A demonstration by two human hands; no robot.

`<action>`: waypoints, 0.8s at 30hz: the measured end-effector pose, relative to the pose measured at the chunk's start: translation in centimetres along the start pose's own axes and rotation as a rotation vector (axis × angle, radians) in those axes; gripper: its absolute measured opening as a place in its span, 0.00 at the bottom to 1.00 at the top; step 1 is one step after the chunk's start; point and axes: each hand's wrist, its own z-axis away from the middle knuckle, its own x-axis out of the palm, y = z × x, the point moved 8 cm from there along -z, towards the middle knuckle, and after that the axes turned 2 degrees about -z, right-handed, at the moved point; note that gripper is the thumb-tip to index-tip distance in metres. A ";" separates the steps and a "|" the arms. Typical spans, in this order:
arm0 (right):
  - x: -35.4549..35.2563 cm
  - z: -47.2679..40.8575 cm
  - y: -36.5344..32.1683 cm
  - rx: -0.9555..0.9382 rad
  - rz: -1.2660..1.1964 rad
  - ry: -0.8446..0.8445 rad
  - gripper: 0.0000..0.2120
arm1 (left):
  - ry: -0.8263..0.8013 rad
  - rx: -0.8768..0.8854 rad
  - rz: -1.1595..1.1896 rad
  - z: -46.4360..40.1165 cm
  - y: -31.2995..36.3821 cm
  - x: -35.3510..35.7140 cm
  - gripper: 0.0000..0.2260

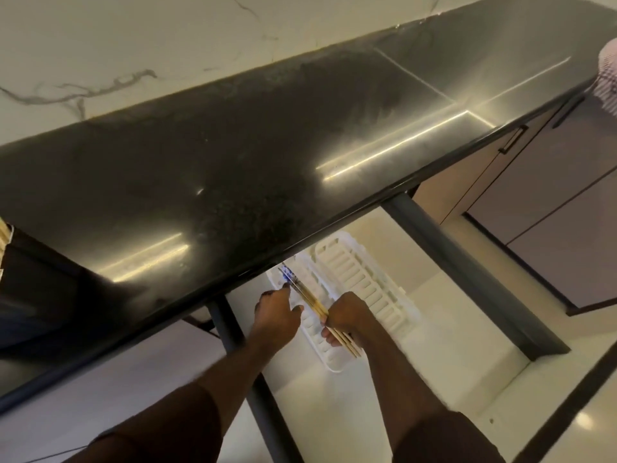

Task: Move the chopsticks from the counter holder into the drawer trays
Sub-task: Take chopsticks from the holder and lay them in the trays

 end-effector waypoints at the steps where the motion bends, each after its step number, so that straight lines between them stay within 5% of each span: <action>1: 0.6 -0.8 0.1 0.013 0.014 -0.007 0.07 | 0.006 0.068 -0.091 0.2 0.5 0.2 0.22; 9: 3.0 -3.2 1.7 -0.095 0.173 0.074 0.06 | -0.210 0.357 -0.677 1.1 0.6 4.9 0.25; 17: 2.7 -1.8 0.7 -0.313 0.413 0.299 0.10 | -0.265 0.388 -0.761 1.2 1.1 5.3 0.26; 24: 3.3 -0.7 0.7 -0.410 0.505 0.276 0.13 | -0.256 0.403 -0.701 1.7 1.6 4.7 0.26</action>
